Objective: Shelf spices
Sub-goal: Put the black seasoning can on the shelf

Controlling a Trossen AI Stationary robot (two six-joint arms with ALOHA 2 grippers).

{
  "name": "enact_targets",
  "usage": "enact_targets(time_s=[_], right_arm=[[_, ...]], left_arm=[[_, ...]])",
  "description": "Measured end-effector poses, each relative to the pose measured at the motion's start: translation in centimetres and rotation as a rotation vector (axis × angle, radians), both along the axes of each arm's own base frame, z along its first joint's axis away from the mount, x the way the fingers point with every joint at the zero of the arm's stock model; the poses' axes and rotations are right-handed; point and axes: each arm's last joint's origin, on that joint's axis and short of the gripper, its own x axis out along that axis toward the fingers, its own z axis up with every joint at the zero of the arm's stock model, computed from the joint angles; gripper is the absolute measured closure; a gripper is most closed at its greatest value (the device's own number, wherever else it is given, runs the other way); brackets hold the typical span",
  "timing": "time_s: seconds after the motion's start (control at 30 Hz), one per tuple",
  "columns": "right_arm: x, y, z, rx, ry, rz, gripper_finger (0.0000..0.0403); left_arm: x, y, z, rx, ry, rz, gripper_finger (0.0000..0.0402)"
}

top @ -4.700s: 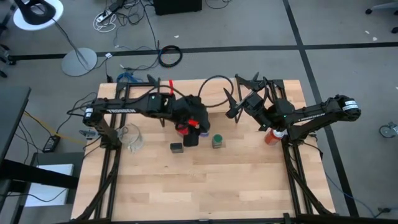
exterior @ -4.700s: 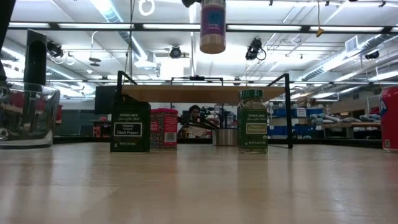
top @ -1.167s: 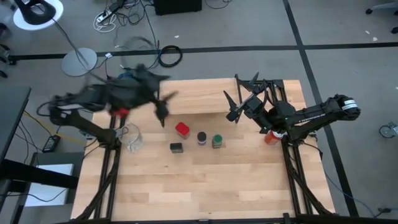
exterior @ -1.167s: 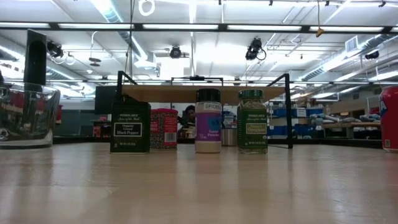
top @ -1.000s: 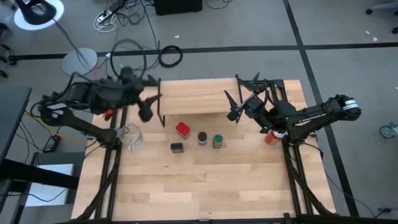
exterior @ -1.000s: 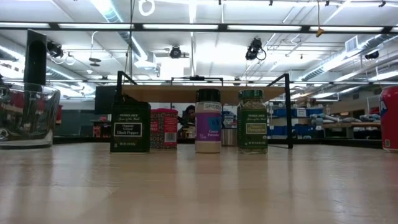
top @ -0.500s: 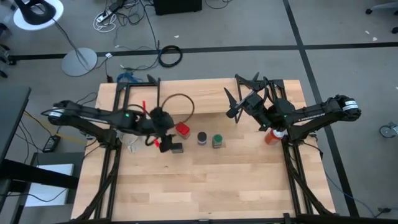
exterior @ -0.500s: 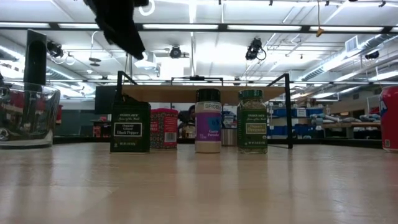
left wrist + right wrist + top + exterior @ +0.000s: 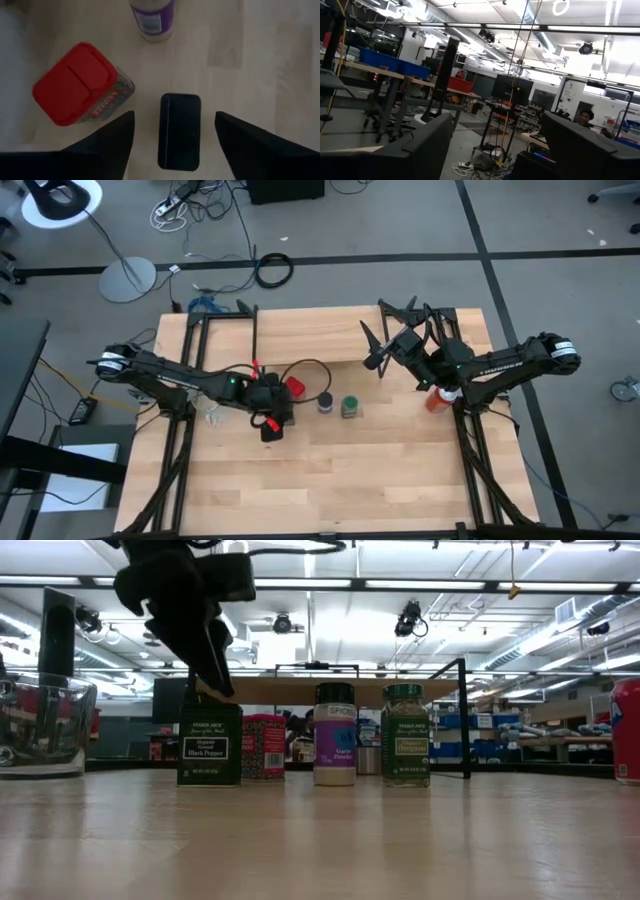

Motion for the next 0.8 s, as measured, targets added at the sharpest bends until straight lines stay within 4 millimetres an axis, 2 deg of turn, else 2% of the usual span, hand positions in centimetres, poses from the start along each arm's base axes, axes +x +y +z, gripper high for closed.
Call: enact_targets(time_s=[0.27,0.47,0.63,0.8], right_arm=[[0.0,0.0,0.0,0.0,0.003,0.0,0.0095],[0.0,0.0,0.0,0.0,0.003,0.0,0.0095],[0.0,0.0,0.0,0.0,0.002,-0.001,0.0095],[0.0,0.0,0.0,0.0,0.002,-0.001,0.0095]], left_arm=[[0.9,-0.3,-2.1,-0.034,0.084,0.0,0.0077],[1.5,-0.3,-4.5,-0.02,0.184,0.004,0.0082],[1.7,-0.5,-5.1,-0.045,0.211,-0.011,0.013],[1.9,-0.5,-3.6,-0.044,0.202,-0.026,0.0231]])
